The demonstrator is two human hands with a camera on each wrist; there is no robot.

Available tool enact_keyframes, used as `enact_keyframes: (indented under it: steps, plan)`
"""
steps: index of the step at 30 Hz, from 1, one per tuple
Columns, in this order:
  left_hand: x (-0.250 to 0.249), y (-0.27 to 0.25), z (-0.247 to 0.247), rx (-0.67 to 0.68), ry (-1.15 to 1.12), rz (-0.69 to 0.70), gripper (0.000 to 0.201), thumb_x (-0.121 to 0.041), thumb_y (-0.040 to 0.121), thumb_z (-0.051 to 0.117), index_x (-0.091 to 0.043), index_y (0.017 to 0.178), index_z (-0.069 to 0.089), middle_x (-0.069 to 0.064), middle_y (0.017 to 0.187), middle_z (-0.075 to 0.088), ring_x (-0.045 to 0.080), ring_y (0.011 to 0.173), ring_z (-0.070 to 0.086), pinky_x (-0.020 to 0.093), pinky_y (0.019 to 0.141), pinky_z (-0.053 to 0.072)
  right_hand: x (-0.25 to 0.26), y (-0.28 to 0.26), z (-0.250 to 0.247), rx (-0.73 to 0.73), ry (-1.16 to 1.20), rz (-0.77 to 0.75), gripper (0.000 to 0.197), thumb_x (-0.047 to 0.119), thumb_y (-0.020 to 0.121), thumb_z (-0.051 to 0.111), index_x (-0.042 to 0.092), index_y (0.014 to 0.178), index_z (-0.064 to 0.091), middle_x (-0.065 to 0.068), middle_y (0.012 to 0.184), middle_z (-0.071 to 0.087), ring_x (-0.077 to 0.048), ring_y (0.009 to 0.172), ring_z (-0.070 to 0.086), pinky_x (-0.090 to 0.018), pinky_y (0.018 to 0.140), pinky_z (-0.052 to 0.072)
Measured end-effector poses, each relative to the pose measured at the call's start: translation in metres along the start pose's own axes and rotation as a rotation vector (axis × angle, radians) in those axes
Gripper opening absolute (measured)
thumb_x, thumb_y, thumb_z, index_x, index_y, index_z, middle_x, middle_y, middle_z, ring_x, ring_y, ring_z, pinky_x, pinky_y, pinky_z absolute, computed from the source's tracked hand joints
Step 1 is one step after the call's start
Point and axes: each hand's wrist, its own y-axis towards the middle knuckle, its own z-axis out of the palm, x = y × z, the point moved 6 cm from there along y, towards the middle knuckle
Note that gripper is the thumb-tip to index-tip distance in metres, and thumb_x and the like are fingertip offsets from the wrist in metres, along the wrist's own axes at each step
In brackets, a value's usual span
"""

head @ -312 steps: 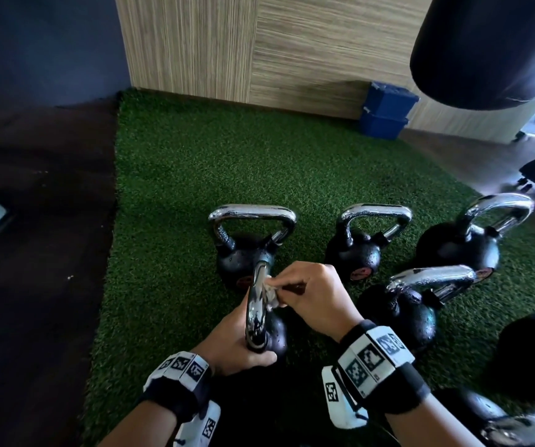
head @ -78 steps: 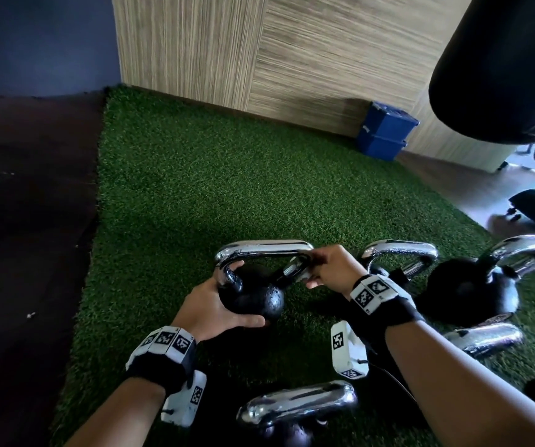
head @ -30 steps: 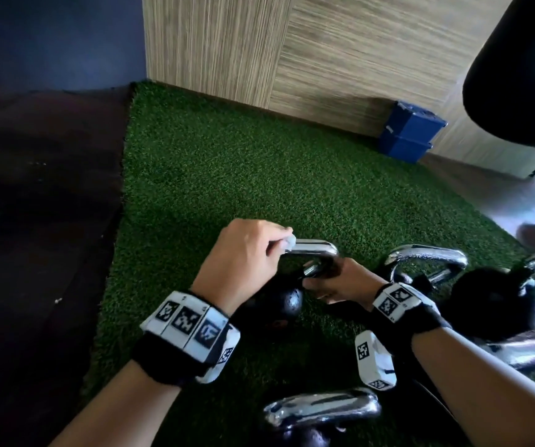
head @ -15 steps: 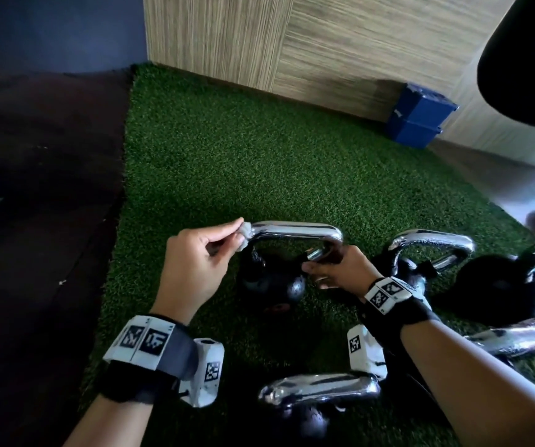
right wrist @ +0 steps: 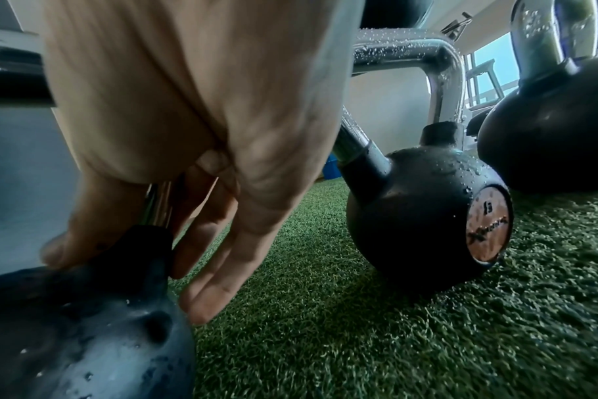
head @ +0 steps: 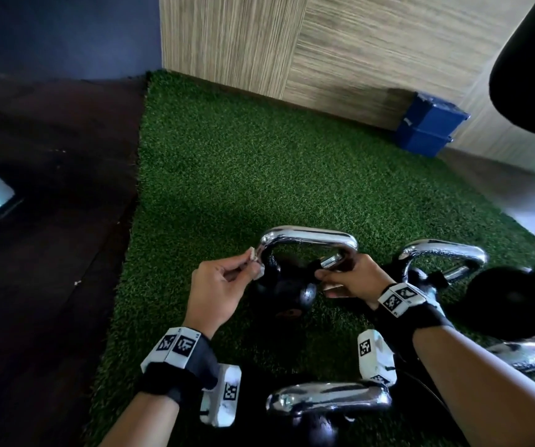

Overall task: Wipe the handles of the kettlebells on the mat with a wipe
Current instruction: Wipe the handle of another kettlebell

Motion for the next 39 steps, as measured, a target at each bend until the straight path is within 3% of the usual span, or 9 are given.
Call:
enact_keyframes:
  steps: [7, 13, 16, 19, 23, 27, 31, 36, 39]
  plan:
    - [-0.010, -0.001, -0.007, -0.140, 0.213, 0.048, 0.032, -0.065, 0.072, 0.076, -0.040, 0.092, 0.081, -0.024, 0.070, 0.074, -0.011, 0.062, 0.065, 0.009, 0.060, 0.049, 0.006, -0.007, 0.003, -0.006, -0.112, -0.027, 0.046, 0.006, 0.068, 0.090, 0.012, 0.109, 0.069, -0.006, 0.090, 0.077, -0.025, 0.083, 0.073, -0.045, 0.079, 0.062]
    - [-0.017, 0.029, 0.005, -0.213, 0.382, 0.086, 0.038, -0.050, 0.083, 0.080, -0.019, 0.104, 0.083, -0.005, 0.089, 0.081, 0.001, 0.081, 0.073, 0.004, 0.070, 0.045, 0.012, -0.029, -0.006, 0.190, -0.511, -0.079, 0.025, 0.003, 0.067, 0.091, -0.001, 0.084, 0.073, -0.010, 0.075, 0.073, -0.019, 0.071, 0.065, -0.039, 0.072, 0.056]
    - [-0.032, 0.055, 0.033, -0.124, 0.530, 0.147, 0.027, -0.041, 0.089, 0.077, -0.017, 0.098, 0.083, 0.001, 0.085, 0.081, 0.015, 0.076, 0.075, 0.018, 0.065, 0.042, 0.013, -0.041, 0.008, 0.389, -0.575, -0.045, 0.028, -0.003, 0.074, 0.085, 0.024, 0.069, 0.078, 0.012, 0.067, 0.072, 0.000, 0.065, 0.064, -0.017, 0.068, 0.050]
    - [-0.038, 0.073, 0.062, 0.013, 0.569, 0.144, 0.025, -0.038, 0.093, 0.073, -0.016, 0.100, 0.083, 0.002, 0.085, 0.081, 0.014, 0.073, 0.074, 0.009, 0.064, 0.038, 0.012, -0.044, 0.031, 0.526, -0.616, 0.018, 0.032, -0.006, 0.082, 0.076, 0.020, 0.102, 0.080, 0.013, 0.089, 0.078, 0.000, 0.084, 0.072, -0.016, 0.076, 0.056]
    - [-0.028, 0.087, 0.073, 0.179, 0.545, 0.055, 0.034, -0.038, 0.097, 0.067, -0.027, 0.067, 0.079, -0.014, 0.057, 0.071, -0.007, 0.049, 0.056, 0.009, 0.056, 0.037, 0.023, -0.023, 0.030, 0.327, -0.603, 0.014, 0.023, -0.007, 0.091, 0.062, 0.012, 0.098, 0.072, 0.003, 0.085, 0.075, -0.015, 0.079, 0.069, -0.035, 0.074, 0.060]
    - [-0.016, 0.085, 0.064, 0.259, 0.474, 0.058, 0.028, -0.040, 0.095, 0.070, -0.020, 0.114, 0.079, -0.005, 0.112, 0.077, -0.003, 0.102, 0.068, 0.002, 0.081, 0.042, 0.030, -0.003, 0.036, 0.151, -0.462, 0.064, 0.027, 0.010, 0.089, 0.073, 0.024, 0.106, 0.058, -0.007, 0.098, 0.067, -0.023, 0.085, 0.068, -0.043, 0.073, 0.062]
    - [-0.021, 0.076, 0.068, 0.194, 0.573, 0.171, 0.027, -0.029, 0.093, 0.075, -0.013, 0.115, 0.078, 0.000, 0.113, 0.077, 0.007, 0.104, 0.072, 0.000, 0.081, 0.039, 0.015, -0.006, 0.052, 0.310, -0.430, 0.159, 0.018, 0.003, 0.084, 0.071, 0.019, 0.076, 0.071, -0.001, 0.079, 0.071, -0.007, 0.059, 0.068, -0.027, 0.055, 0.061]
    - [-0.039, 0.084, 0.073, 0.144, 0.428, 0.164, 0.020, -0.017, 0.094, 0.074, -0.012, 0.113, 0.079, 0.001, 0.103, 0.080, -0.006, 0.078, 0.071, 0.002, 0.075, 0.048, 0.003, -0.012, 0.053, 0.264, -0.221, 0.167, 0.021, 0.001, 0.083, 0.069, 0.020, 0.090, 0.076, -0.017, 0.090, 0.073, -0.031, 0.077, 0.066, -0.039, 0.066, 0.051]
    - [-0.040, 0.083, 0.076, 0.093, 0.361, 0.191, 0.019, -0.016, 0.093, 0.075, -0.014, 0.112, 0.079, -0.001, 0.101, 0.080, -0.017, 0.066, 0.062, 0.003, 0.072, 0.052, 0.003, -0.012, 0.051, 0.247, -0.245, 0.185, 0.029, 0.010, 0.072, 0.071, 0.018, 0.099, 0.073, -0.011, 0.088, 0.075, -0.020, 0.066, 0.070, -0.029, 0.052, 0.055]
